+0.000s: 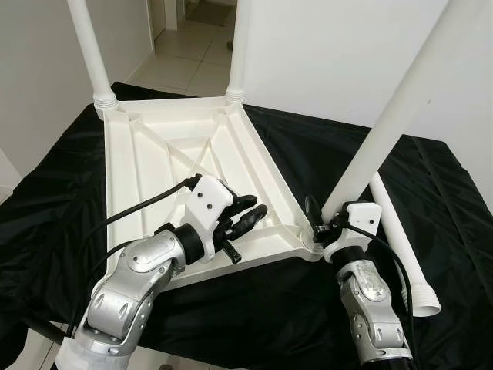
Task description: Building children table
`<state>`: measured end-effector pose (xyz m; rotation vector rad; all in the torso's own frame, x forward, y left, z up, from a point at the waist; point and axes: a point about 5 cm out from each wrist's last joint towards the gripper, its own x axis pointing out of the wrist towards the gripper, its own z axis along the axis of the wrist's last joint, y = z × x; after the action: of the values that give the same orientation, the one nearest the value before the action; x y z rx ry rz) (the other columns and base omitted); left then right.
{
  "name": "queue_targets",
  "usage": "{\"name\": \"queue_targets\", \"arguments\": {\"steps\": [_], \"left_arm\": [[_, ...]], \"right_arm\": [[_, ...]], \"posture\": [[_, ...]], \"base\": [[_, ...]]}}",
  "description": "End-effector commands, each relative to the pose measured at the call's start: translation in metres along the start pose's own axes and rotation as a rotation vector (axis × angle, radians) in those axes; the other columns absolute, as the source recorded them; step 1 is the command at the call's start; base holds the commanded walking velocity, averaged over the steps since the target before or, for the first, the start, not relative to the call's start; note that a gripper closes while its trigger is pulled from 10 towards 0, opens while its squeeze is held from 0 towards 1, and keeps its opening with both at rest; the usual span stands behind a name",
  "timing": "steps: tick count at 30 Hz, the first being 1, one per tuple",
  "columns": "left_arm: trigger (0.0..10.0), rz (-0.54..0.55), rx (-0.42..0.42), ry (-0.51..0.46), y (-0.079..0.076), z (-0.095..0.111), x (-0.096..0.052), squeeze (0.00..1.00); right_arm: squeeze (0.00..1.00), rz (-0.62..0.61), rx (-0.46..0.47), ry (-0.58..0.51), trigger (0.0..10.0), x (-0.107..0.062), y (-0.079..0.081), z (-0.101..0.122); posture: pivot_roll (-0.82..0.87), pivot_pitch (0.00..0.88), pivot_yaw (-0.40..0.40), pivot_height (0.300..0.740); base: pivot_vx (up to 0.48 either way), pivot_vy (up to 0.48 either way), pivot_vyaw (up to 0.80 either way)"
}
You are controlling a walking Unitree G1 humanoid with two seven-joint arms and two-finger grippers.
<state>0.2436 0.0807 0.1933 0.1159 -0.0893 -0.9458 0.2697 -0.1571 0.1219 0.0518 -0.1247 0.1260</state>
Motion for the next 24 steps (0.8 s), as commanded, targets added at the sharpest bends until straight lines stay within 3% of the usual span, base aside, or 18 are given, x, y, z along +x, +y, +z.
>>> {"name": "queue_targets", "arguments": {"steps": [1, 11, 17, 24], "left_arm": [[10.0, 0.027, 0.002, -0.008, 0.001, 0.004, 0.0, 0.0], [10.0, 0.028, 0.004, -0.009, 0.002, 0.005, 0.001, 0.0], [10.0, 0.028, 0.004, -0.012, 0.003, 0.006, 0.0, 0.0], [10.0, 0.024, 0.006, -0.012, 0.004, 0.007, 0.0, 0.0]], "right_arm": [[0.0, -0.088, 0.009, 0.177, 10.0, -0.013, -0.016, -0.033], [0.0, -0.224, -0.019, 0.193, 10.0, -0.008, -0.026, -0.033], [0.0, -0.433, -0.045, 0.169, 10.0, -0.011, -0.043, -0.035], [0.0, -0.581, -0.073, 0.169, 10.0, -0.013, -0.06, -0.035]], "posture": [[0.15, 0.06, -0.063, 0.74], [0.16, 0.058, -0.064, 0.74], [0.16, 0.053, -0.055, 0.74], [0.16, 0.05, -0.052, 0.74]], "base": [[0.0, 0.0, 0.0], [0.0, 0.0, 0.0], [0.0, 0.0, 0.0], [0.0, 0.0, 0.0]]}}
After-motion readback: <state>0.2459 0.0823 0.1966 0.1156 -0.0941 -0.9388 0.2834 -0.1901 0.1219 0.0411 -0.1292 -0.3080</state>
